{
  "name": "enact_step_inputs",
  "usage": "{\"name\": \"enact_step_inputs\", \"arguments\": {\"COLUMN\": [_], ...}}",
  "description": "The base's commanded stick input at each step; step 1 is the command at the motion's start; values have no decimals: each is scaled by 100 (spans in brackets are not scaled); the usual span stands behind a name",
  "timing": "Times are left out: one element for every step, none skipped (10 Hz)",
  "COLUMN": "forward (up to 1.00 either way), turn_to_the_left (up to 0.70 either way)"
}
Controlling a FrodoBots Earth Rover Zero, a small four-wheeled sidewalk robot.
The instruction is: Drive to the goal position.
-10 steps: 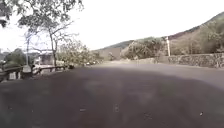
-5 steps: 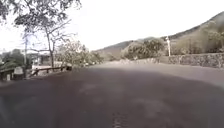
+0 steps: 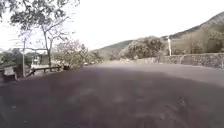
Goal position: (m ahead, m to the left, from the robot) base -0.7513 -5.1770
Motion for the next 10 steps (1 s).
{"name": "enact_step_inputs", "arguments": {"forward": [70, 70, 70, 70, 70, 70, 70, 70, 70, 70], "turn_to_the_left": [0, 0, 0, 0, 0, 0, 0, 0, 0, 0]}}
